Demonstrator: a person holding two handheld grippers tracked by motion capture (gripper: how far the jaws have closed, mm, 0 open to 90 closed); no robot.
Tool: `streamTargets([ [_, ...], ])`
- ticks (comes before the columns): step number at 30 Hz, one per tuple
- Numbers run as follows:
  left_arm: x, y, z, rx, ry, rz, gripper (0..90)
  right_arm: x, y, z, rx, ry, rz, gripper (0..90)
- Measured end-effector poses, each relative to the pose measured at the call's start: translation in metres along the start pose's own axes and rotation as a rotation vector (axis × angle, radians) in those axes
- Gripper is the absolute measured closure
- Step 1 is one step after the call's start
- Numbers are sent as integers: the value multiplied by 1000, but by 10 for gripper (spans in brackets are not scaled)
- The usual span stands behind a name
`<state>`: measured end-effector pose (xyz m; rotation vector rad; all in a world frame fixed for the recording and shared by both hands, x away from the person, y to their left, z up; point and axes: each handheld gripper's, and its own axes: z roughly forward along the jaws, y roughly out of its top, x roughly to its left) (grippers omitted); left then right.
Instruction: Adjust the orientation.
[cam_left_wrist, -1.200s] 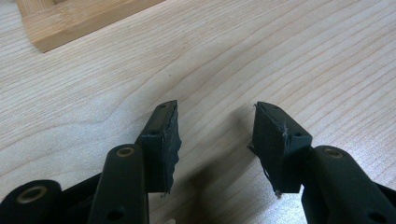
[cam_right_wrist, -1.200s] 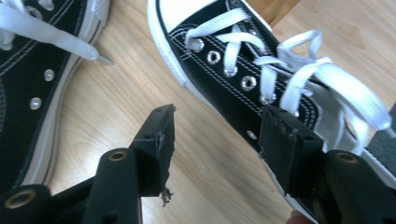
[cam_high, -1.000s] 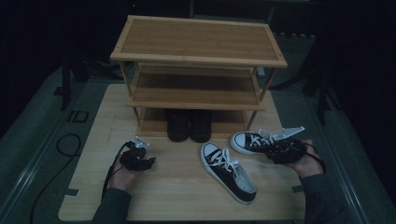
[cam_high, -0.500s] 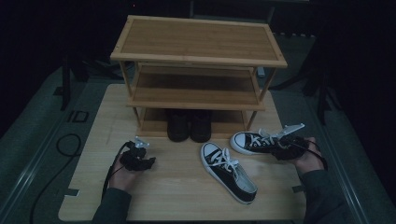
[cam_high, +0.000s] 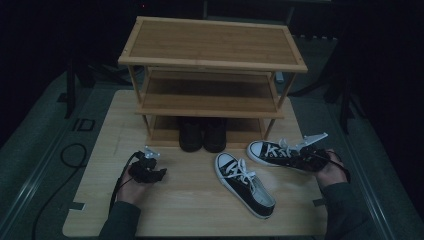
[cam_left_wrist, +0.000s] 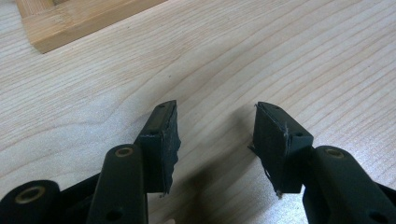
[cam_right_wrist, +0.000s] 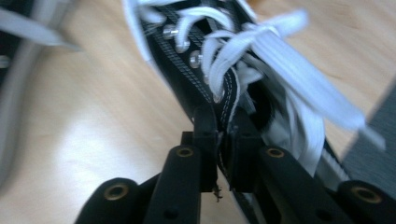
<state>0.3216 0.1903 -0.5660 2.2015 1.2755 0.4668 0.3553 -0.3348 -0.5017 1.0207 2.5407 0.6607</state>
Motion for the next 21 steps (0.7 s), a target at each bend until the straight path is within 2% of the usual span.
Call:
streamTargets([
  [1,0,0,0,0,-1,0,508,3,0,0,-2,31,-9,865],
  [4,0,0,0,0,0,0,508,11,-1,-1,5,37,-16,879],
  [8,0,0,0,0,0,-1,507,18,-7,-4,-15,113,8,875],
  [10,0,0,0,0,0,-1,507,19,-10,-3,-5,118,17,841],
  [11,0,0,0,0,-1,-1,507,19,-12,-2,0,104,41,816],
  [12,0,0,0,1,-1,0,507,17,-14,-2,-8,110,59,804],
  [13,0,0,0,1,-1,0,507,17,-14,-2,-8,110,59,804],
  [14,-1,0,0,0,-1,-1,506,16,-16,1,-2,117,98,754],
  [16,-1,0,0,0,-2,0,507,18,-17,9,37,106,103,726],
  [17,0,0,0,0,-2,0,506,19,-16,12,41,102,112,719],
  [19,0,0,0,0,-2,1,506,20,-16,15,35,100,112,720],
  [20,0,0,0,0,-2,1,506,21,-14,19,2,101,119,807],
  [21,0,0,0,0,-2,1,507,22,-12,19,-7,113,116,840],
])
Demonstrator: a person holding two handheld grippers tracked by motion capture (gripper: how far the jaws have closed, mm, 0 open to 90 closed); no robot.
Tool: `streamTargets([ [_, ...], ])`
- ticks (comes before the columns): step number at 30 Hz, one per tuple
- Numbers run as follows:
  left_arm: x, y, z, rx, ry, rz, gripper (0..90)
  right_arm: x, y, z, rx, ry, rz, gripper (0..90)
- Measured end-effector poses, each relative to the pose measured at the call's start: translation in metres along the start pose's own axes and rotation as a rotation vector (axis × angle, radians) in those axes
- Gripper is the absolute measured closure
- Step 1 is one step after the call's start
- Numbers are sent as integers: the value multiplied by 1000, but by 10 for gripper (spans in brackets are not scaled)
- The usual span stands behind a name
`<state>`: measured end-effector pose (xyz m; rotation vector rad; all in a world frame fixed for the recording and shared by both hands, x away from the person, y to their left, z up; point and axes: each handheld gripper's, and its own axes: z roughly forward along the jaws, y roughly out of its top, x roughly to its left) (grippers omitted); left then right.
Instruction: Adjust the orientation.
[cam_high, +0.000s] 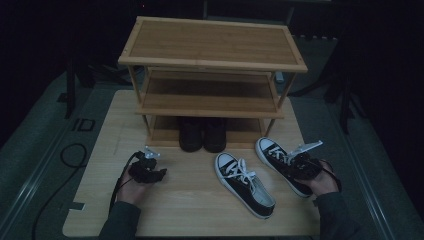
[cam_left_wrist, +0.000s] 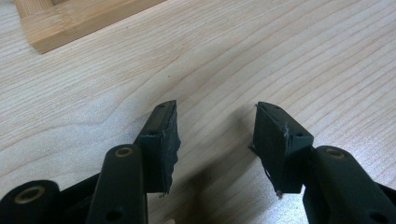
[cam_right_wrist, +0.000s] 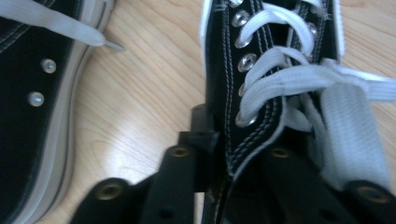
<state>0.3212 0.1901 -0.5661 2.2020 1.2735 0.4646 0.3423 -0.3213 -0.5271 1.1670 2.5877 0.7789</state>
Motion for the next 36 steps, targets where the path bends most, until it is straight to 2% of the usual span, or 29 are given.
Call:
streamTargets([
  [1,0,0,0,1,-1,0,506,2,1,0,2,-3,-10,871],
  [5,0,0,0,0,0,0,507,9,1,0,-6,-22,-31,882],
  [8,0,0,0,-1,1,-1,506,12,1,0,-25,-11,-29,882],
  [11,0,0,0,0,0,-1,506,17,2,0,-45,-25,-23,882],
  [20,0,0,0,-1,-1,-1,506,24,2,-2,-57,-12,-25,882],
  [29,0,0,0,0,-2,1,507,40,18,3,-48,23,-67,881],
  [36,0,0,0,2,-2,1,507,48,29,7,-44,19,-81,881],
])
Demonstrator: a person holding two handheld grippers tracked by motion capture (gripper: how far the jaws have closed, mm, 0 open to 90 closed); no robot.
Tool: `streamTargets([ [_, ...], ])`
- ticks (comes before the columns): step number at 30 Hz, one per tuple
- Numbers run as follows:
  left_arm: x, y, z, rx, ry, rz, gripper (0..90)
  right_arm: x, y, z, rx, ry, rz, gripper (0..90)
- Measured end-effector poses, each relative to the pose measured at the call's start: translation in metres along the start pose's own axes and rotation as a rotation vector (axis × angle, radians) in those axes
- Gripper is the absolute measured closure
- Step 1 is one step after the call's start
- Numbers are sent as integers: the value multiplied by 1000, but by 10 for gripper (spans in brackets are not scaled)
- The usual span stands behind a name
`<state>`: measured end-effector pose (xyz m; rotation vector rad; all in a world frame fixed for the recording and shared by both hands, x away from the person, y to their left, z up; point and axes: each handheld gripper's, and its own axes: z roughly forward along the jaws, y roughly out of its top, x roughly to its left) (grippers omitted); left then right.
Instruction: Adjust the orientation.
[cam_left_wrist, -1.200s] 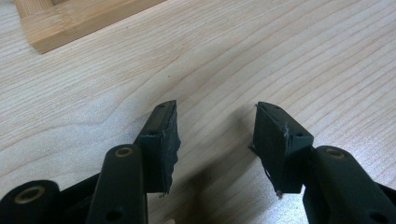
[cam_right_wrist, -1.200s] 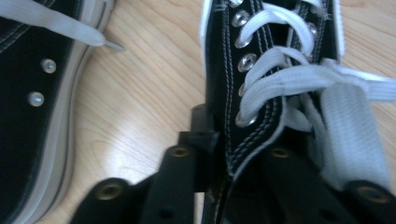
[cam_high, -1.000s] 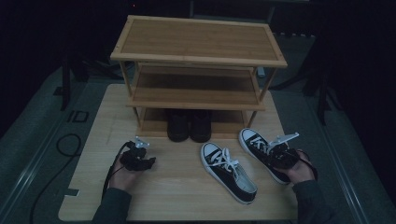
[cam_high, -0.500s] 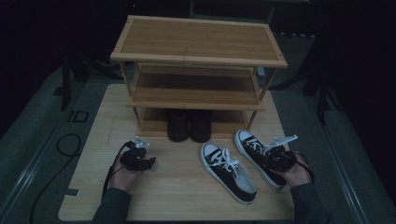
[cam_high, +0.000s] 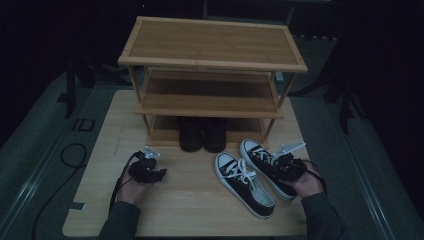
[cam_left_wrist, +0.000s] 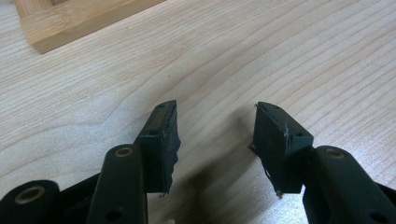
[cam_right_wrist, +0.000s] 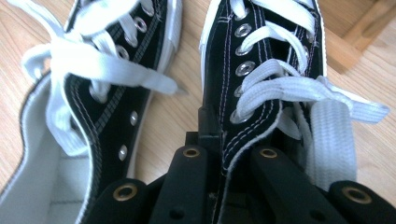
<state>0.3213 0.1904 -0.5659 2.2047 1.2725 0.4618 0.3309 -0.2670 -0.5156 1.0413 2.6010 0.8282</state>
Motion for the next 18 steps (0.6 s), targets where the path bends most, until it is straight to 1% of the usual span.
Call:
streamTargets([
  [6,0,0,0,0,-1,1,507,5,8,4,3,-4,-2,881],
  [11,0,0,0,0,-1,0,508,7,12,5,8,-8,-8,881],
  [18,0,0,0,0,-1,0,507,9,14,7,12,-18,-3,880],
])
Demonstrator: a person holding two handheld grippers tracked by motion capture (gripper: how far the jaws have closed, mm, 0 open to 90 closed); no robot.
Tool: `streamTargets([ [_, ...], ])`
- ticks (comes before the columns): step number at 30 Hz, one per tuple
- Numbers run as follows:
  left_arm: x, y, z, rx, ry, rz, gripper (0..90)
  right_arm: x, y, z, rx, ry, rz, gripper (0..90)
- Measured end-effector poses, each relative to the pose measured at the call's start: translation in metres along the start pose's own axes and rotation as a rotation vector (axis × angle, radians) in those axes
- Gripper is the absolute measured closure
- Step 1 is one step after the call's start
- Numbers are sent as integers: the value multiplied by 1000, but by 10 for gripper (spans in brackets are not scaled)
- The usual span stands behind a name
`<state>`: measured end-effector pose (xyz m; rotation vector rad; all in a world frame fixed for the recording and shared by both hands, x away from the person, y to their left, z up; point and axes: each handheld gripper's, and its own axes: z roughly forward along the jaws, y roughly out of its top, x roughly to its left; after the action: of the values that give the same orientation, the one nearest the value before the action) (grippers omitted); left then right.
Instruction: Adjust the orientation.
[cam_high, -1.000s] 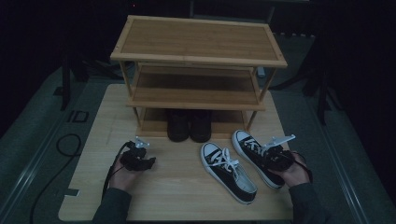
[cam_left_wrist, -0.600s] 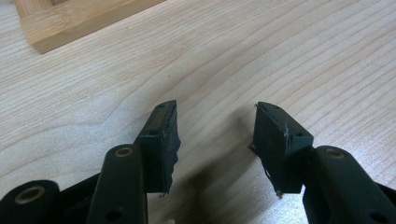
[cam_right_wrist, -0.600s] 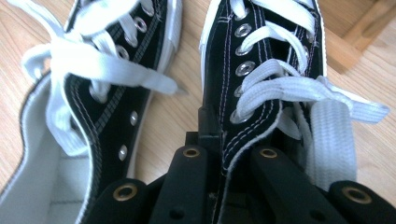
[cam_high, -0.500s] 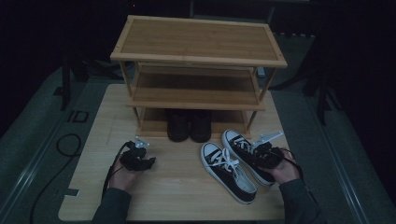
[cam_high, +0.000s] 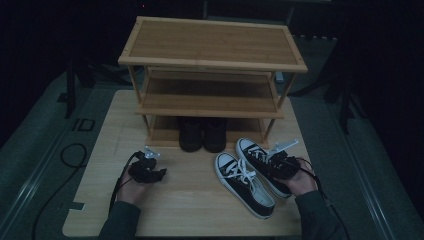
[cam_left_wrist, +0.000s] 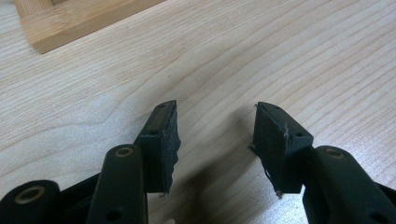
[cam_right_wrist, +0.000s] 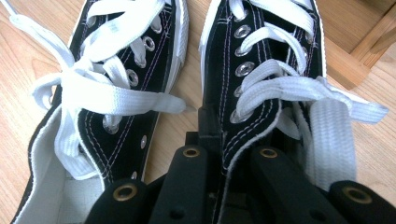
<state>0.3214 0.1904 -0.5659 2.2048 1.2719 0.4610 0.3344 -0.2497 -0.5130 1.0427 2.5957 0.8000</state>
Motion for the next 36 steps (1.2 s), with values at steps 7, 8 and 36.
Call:
streamTargets([
  [7,0,0,0,0,0,-1,508,3,1,1,10,-15,-3,880],
  [8,0,0,0,0,0,-1,507,3,1,1,10,-15,-3,880],
  [36,0,0,0,-1,0,-1,506,16,2,9,55,-45,-34,871],
])
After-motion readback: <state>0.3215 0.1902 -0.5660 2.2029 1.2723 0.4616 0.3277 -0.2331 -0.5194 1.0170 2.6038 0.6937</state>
